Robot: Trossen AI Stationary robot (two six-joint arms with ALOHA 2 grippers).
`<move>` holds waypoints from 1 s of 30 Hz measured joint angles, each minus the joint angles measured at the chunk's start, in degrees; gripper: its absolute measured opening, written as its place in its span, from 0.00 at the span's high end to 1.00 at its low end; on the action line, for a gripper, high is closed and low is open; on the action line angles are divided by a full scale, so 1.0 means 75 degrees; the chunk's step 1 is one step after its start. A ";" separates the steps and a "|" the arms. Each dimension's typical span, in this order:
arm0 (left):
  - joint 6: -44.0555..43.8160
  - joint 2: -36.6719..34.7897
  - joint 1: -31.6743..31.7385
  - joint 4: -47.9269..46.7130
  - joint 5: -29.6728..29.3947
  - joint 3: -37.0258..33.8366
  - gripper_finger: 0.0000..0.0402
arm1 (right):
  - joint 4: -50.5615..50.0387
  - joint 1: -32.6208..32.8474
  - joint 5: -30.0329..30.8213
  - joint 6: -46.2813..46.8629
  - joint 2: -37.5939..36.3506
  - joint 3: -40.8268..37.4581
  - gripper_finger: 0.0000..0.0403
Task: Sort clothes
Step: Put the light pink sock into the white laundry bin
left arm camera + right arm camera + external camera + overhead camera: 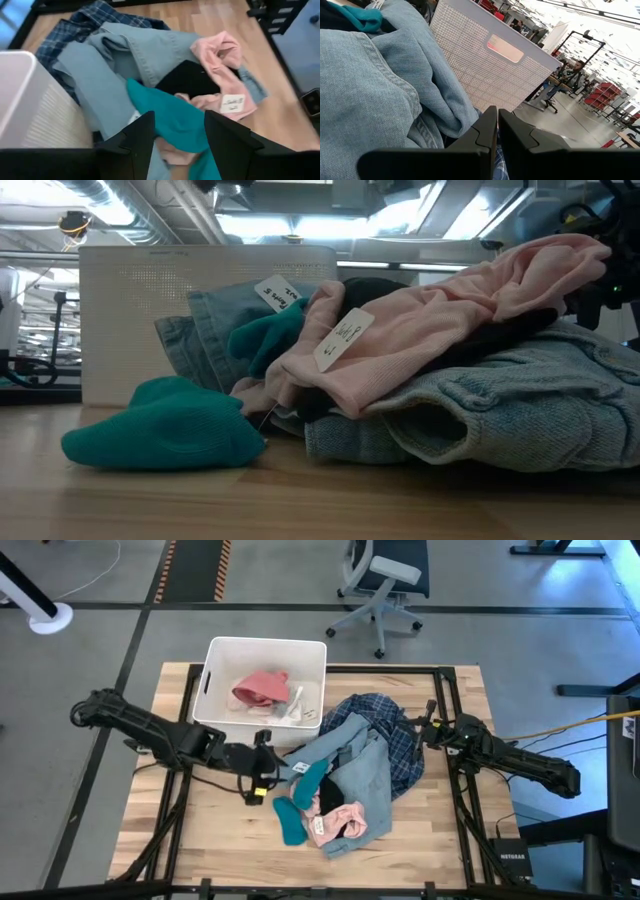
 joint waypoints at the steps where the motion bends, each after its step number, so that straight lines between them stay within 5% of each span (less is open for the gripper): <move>1: -0.0186 0.0010 -0.0119 0.0005 -0.0070 0.0000 0.58 | 0.0002 -0.0001 0.0000 0.0001 0.0002 -0.0002 0.91; 12: -0.1203 0.0544 -0.1162 0.0403 -0.0601 0.0003 0.58 | 0.0002 0.0001 0.0000 0.0001 0.0000 0.0000 0.91; 30: -0.0340 0.2517 -0.1710 0.2402 -0.0622 0.0003 0.58 | 0.0001 -0.0001 0.0000 0.0000 0.0000 0.0000 0.91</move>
